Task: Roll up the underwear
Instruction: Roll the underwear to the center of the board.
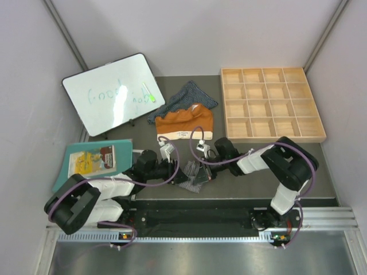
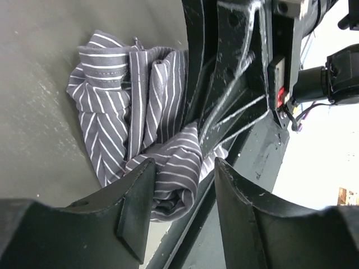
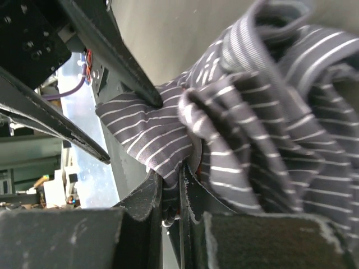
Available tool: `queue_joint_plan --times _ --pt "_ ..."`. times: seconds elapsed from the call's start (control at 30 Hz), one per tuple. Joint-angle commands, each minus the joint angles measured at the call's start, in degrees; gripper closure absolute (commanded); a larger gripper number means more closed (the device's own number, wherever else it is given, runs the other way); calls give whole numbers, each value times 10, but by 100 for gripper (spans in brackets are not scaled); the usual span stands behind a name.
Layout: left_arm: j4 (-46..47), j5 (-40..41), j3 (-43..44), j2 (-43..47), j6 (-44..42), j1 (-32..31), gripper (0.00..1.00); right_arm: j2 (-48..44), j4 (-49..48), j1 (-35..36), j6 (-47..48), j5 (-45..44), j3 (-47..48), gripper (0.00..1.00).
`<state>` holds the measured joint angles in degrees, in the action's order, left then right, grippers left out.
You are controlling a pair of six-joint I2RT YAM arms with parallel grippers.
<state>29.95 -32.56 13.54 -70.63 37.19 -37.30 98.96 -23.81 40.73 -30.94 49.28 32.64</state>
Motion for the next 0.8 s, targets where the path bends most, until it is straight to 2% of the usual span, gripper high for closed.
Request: queue_joint_plan --times 0.0,0.07,0.17,0.2,0.23,0.27,0.37,0.47,0.57,0.77 --pt "22 -5 -11 -17 -24 -3 52 20 17 -29 25 -53 14 100" --pt "23 2 -9 -25 -26 -3 57 19 16 -33 25 -51 15 100" --pt "16 17 -6 -49 -33 -3 75 12 13 -39 21 -52 14 100" --pt "7 22 1 -60 -37 -2 88 9 14 -39 17 -53 14 96" --pt "-6 36 7 -65 -38 -3 95 5 14 -38 14 -54 13 90" --pt "-37 49 13 -75 -38 -3 100 -9 13 -38 12 -56 12 74" --pt "-79 85 41 -92 -46 -3 100 -40 26 -39 4 -75 1 47" --pt "-104 87 66 -107 -48 -3 100 -91 44 -38 -2 -107 -27 31" --pt "-111 77 78 -118 -45 -3 100 -149 53 -38 -23 -137 -63 21" --pt "-118 69 86 -125 -48 -2 100 -238 60 -38 -74 -197 -129 13"
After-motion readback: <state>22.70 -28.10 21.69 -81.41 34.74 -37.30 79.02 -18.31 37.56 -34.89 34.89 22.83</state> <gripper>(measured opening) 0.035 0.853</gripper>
